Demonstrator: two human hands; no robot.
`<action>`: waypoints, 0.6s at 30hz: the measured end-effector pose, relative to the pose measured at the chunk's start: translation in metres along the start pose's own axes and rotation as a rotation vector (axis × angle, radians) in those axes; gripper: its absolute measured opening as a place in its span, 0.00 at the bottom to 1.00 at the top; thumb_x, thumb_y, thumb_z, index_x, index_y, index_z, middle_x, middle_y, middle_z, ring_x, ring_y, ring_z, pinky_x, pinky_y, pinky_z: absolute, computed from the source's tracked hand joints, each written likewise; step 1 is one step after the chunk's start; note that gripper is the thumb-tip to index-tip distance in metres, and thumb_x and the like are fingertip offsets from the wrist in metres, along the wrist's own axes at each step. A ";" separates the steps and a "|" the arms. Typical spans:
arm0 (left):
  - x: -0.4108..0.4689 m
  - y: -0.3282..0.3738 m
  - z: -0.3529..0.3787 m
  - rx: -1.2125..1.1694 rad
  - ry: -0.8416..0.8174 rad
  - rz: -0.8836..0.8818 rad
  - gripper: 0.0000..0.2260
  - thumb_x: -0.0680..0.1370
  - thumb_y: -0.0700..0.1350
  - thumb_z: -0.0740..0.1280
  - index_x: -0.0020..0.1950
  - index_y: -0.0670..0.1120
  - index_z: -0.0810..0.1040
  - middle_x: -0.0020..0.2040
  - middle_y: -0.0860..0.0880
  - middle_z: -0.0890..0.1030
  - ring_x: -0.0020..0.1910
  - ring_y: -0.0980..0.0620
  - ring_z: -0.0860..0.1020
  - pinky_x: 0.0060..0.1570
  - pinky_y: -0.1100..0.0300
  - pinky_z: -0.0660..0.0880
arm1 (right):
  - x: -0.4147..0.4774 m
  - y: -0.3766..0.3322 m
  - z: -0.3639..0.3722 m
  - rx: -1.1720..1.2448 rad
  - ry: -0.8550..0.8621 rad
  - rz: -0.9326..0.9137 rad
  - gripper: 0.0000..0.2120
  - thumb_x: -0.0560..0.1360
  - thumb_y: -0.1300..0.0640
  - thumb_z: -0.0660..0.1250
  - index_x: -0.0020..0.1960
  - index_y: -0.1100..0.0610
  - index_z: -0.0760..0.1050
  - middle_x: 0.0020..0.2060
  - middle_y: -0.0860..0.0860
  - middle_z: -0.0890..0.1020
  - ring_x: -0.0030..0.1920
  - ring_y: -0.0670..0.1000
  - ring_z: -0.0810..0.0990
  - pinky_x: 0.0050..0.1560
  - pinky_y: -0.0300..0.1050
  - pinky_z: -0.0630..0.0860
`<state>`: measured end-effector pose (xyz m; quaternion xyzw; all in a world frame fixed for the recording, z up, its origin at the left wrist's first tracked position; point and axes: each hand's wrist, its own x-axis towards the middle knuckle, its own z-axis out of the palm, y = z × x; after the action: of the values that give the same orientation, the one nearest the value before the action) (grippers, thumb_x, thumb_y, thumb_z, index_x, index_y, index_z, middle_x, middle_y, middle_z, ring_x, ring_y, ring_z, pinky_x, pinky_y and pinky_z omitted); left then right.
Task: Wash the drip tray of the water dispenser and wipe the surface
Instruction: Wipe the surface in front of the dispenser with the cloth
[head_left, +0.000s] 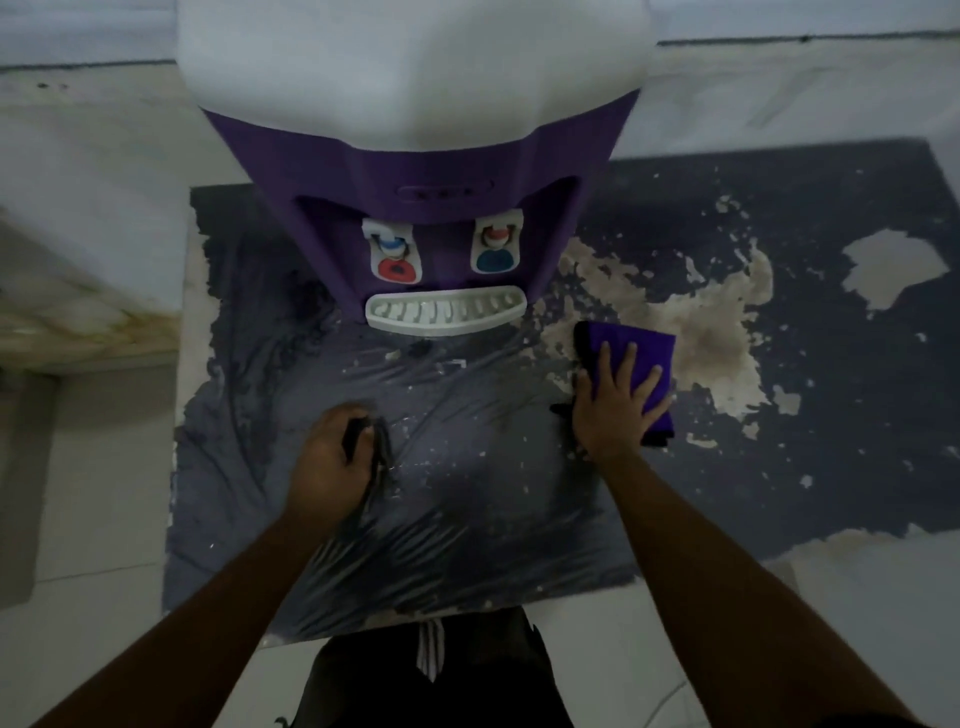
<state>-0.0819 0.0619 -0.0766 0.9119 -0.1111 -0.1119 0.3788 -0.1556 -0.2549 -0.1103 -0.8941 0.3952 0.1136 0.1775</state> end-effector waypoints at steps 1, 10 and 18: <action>-0.001 -0.002 -0.003 0.017 0.004 -0.012 0.10 0.77 0.38 0.65 0.57 0.36 0.78 0.55 0.37 0.80 0.54 0.40 0.78 0.61 0.53 0.69 | -0.007 -0.012 0.007 0.002 0.003 -0.029 0.28 0.82 0.40 0.46 0.79 0.44 0.45 0.80 0.50 0.43 0.78 0.62 0.38 0.73 0.69 0.37; -0.023 -0.044 -0.038 0.177 0.053 -0.141 0.21 0.77 0.48 0.59 0.65 0.36 0.73 0.66 0.37 0.73 0.64 0.38 0.71 0.67 0.50 0.66 | -0.122 -0.130 0.090 -0.173 -0.161 -0.844 0.26 0.78 0.41 0.54 0.75 0.44 0.62 0.77 0.50 0.61 0.76 0.65 0.56 0.69 0.75 0.53; -0.039 -0.091 -0.055 0.369 -0.161 -0.175 0.32 0.78 0.57 0.50 0.77 0.40 0.53 0.78 0.44 0.51 0.77 0.43 0.51 0.75 0.48 0.50 | -0.121 -0.124 0.100 -0.354 -0.171 -1.205 0.25 0.78 0.40 0.56 0.75 0.41 0.60 0.77 0.47 0.61 0.77 0.59 0.58 0.71 0.71 0.57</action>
<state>-0.0927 0.1723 -0.0995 0.9602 -0.0799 -0.1944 0.1841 -0.1488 -0.0559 -0.1319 -0.9632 -0.2181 0.1283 0.0906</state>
